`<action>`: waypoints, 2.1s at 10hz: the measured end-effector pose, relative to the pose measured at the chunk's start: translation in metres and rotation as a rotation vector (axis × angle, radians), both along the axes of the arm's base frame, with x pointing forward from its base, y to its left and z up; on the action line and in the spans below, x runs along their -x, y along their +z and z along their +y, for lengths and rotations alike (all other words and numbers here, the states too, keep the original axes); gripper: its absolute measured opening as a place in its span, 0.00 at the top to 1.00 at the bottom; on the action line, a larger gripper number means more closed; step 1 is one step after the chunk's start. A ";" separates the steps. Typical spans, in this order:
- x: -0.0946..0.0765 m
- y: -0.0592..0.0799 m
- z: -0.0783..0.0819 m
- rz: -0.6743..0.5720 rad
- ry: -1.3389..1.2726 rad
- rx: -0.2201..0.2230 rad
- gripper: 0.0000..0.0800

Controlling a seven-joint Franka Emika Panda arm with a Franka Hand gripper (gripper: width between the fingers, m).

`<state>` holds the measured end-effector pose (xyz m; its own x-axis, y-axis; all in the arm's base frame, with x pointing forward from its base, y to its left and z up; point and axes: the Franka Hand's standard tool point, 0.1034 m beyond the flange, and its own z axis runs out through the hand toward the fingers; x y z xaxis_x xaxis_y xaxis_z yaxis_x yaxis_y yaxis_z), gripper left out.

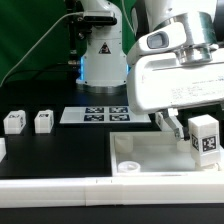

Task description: Assemble one leg

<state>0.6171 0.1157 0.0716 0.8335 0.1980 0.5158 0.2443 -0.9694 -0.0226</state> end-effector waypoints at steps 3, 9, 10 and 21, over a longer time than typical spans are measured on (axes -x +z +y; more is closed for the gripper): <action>-0.001 0.006 0.000 0.003 0.002 0.001 0.19; -0.002 0.024 -0.001 0.093 0.029 0.013 0.19; -0.002 0.023 -0.002 0.097 0.028 0.013 0.19; -0.002 0.018 -0.001 0.587 0.083 0.026 0.19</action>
Offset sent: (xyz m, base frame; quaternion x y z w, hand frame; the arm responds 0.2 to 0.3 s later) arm -0.0020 -0.0031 0.0232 -0.0037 -0.0432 0.0008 0.9991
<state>0.6189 0.1149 0.0892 0.9590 0.2813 -0.0328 0.2733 -0.9496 -0.1538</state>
